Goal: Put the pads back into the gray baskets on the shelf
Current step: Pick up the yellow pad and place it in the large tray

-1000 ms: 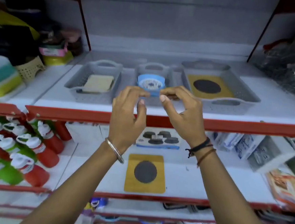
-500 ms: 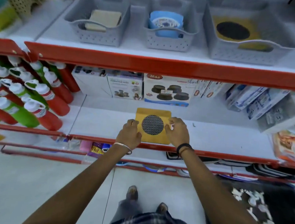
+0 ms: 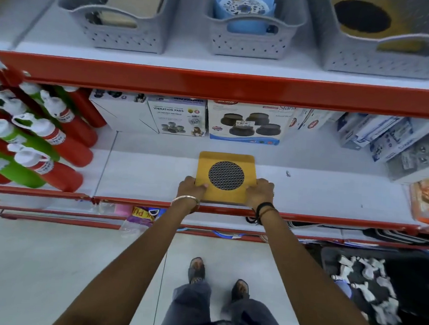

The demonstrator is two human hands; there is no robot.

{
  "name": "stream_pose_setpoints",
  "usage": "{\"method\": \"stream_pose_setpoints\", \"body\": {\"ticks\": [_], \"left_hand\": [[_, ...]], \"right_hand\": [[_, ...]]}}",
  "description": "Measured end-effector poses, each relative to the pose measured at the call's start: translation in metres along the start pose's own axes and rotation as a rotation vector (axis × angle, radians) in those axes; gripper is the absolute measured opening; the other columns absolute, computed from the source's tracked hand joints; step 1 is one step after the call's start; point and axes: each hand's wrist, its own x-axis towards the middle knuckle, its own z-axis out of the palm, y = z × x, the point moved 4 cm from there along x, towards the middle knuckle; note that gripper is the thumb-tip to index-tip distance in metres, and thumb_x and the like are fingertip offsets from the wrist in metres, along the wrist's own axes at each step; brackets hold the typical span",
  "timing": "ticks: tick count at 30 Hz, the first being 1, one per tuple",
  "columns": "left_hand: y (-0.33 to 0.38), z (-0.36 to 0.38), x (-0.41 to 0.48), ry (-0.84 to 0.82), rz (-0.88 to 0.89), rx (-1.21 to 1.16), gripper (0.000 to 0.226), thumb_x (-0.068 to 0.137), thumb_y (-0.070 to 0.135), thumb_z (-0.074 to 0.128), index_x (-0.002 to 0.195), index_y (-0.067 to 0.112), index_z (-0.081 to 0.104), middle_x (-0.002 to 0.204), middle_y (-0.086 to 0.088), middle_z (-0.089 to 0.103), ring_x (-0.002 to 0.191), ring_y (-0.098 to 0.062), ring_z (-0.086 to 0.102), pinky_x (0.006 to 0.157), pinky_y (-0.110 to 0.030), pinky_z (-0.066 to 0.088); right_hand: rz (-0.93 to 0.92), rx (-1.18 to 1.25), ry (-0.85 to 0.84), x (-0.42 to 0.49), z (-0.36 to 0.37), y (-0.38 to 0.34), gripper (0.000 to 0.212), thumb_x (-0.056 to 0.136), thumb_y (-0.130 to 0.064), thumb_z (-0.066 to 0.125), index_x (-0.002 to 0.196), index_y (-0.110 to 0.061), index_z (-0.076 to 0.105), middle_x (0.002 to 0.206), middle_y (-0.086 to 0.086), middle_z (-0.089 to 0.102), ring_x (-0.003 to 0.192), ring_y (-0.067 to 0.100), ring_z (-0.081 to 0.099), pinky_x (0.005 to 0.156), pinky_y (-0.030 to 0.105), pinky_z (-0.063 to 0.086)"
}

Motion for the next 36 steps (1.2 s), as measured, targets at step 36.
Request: {"method": "stream_pose_setpoints", "body": {"ticks": [36], "left_hand": [[0.274, -0.079, -0.253, 0.265, 0.997, -0.475, 0.054, 0.085, 0.007, 0.062, 0.134, 0.009, 0.04, 0.088, 0.007, 0.049, 0.086, -0.018, 0.055, 0.084, -0.034, 0.052]], "right_hand": [[-0.881, 0.416, 0.712, -0.132, -0.371, -0.093, 0.013, 0.086, -0.014, 0.061, 0.092, -0.008, 0.071, 0.1, 0.014, 0.07, 0.073, 0.015, 0.054, 0.069, 0.018, 0.038]]}}
